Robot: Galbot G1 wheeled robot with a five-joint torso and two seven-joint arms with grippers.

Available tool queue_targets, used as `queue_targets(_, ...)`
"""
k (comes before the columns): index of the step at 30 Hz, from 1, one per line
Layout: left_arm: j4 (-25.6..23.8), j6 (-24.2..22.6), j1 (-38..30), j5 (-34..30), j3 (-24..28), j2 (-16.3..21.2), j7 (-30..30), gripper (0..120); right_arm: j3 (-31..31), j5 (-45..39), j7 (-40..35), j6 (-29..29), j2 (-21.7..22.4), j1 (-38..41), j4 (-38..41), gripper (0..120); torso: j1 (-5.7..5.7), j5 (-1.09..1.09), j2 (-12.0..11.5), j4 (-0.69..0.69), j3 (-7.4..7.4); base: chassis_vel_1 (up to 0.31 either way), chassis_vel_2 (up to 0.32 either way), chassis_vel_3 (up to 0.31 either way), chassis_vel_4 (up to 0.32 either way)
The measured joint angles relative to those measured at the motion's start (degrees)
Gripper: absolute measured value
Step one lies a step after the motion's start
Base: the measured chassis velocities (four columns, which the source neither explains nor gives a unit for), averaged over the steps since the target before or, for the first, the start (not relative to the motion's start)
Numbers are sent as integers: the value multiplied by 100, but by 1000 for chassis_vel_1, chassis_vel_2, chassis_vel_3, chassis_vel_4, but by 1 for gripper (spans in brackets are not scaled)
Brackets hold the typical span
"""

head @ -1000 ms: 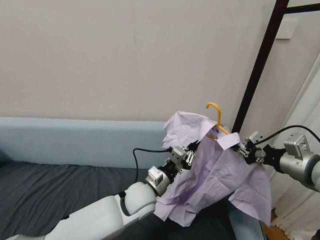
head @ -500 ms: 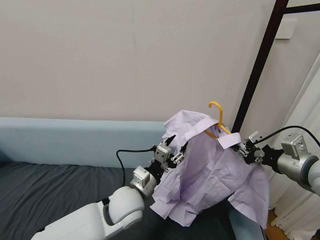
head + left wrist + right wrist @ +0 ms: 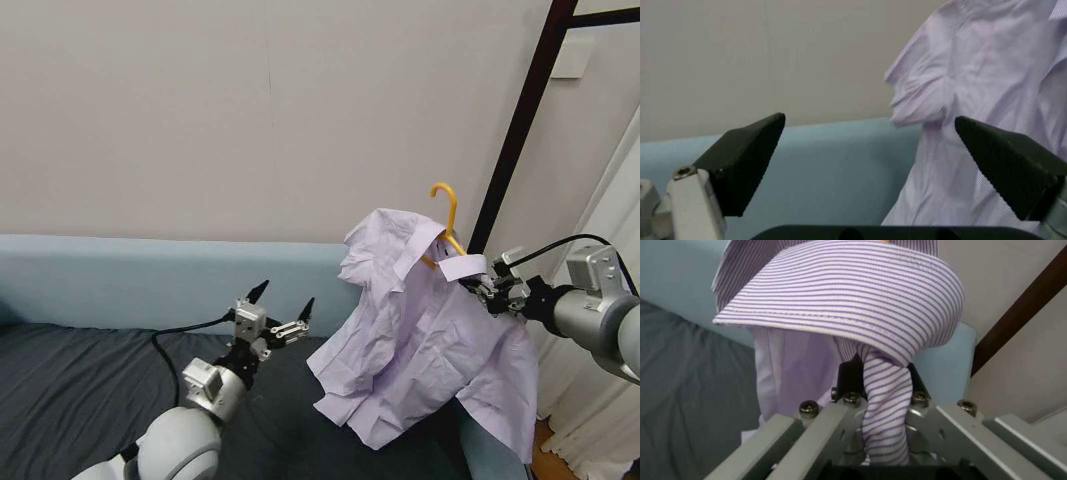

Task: Pick up the clothes from the sofa and hang them on the clothes hanger.

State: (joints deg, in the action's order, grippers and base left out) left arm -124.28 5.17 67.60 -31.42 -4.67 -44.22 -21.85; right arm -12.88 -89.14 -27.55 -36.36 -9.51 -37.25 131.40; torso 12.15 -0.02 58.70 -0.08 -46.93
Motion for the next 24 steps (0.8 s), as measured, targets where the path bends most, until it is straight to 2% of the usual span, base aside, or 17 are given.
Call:
queue_targets(1,46,136,313,118,-147,-84,15,100,-132,-75,-116,-28,-86,-66,36,2,0,0,0,1,0,0,0,0,0)
queue_targets(2,46,136,313,118,-147,-84,15,100,-132,-75,-116,-28,-86,-66,36,2,0,0,0,1,0,0,0,0,0)
queue_targets(5,173,502,1065,435,-567,-431,125,100,-459,-105,-331,-66,-297,-281,88,2,0,1,0,0,1,0,0,0,0)
queue_targets(6,201,597,1235,547,-669,-583,178,100,-515,-45,-361,-74,-360,-340,90,2,0,1,0,-1,1,0,0,0,0)
queue_targets(7,201,597,1235,547,-669,-583,178,100,-515,-45,-361,-74,-360,-340,90,2,0,1,0,-1,1,0,0,0,0)
queue_targets(11,357,899,1711,1002,-903,-1220,340,100,-609,328,-529,-136,-726,-552,60,2,0,2,0,-2,0,0,0,0,0)
queue_targets(12,357,899,1711,1002,-903,-1220,340,100,-609,328,-529,-136,-726,-552,60,2,0,2,0,-2,0,0,0,0,0)
queue_targets(13,358,971,1884,1129,-995,-1424,390,100,-576,534,-522,-153,-872,-598,4,2,0,1,0,-4,0,0,0,0,0)
queue_targets(17,272,1211,2532,1517,-1308,-1962,485,100,-491,1180,-368,-245,-1265,-766,-286,2,0,5,-1,2,-1,0,0,0,0)
queue_targets(20,205,1304,2765,1594,-1459,-2145,500,100,-633,1187,-444,-432,-1351,-778,-351,2,0,6,-1,1,-1,0,0,0,0)
queue_targets(24,174,1371,2901,1633,-1540,-2336,500,100,-1002,888,-827,-566,-1227,-768,-280,2,0,2,-1,-2,0,0,0,0,0)
